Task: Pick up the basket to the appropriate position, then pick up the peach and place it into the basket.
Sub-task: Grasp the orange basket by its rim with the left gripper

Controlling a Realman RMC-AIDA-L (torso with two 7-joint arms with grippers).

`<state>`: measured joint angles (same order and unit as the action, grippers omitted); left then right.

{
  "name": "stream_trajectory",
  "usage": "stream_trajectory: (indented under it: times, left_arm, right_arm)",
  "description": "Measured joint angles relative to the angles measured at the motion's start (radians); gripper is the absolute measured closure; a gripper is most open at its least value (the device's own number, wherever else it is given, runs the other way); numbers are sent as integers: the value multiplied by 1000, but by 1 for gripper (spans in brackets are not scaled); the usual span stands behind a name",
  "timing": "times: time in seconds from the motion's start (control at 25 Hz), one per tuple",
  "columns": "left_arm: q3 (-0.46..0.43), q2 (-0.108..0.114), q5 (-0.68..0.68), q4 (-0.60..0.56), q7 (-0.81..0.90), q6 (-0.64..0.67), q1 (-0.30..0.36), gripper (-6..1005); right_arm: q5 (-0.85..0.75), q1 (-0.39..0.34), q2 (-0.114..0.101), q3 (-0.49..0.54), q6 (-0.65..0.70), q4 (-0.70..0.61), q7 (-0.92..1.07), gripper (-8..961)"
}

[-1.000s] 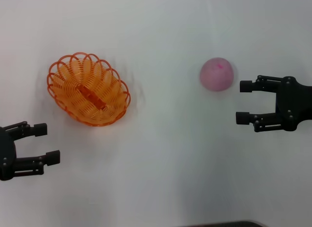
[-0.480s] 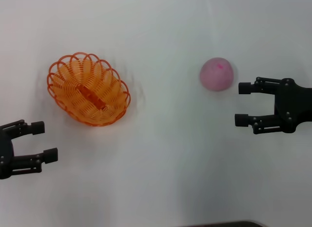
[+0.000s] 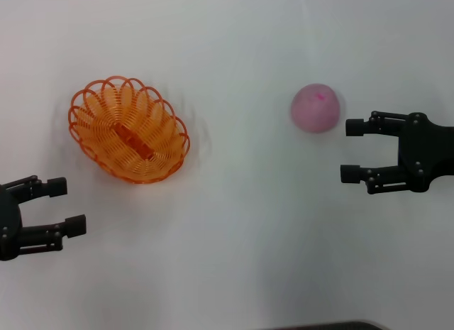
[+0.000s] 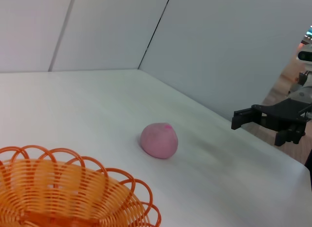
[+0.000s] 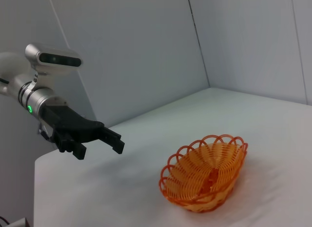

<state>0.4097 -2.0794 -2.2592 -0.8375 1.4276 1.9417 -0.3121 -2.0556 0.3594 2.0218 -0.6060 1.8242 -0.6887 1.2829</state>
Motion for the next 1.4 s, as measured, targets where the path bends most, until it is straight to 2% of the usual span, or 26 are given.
stream_trajectory:
  times: [0.4,0.6,1.12,1.4]
  left_arm:
    - [-2,0,1,-1,6,2,-2,97]
    - [-33,-1,35,0,26,9,-16,97]
    - [-90,-3,218,0,32,-3,-63,97]
    - [-91,-19,372,12,6,-70,-68,97]
  right_arm:
    - [0,16,-2,0,0,0,5,36]
    - [0,20,-3,0,1,0,5,36]
    - [0,21,0,0,3,0,0,36]
    - [0,21,0,0,8,0,-2,37]
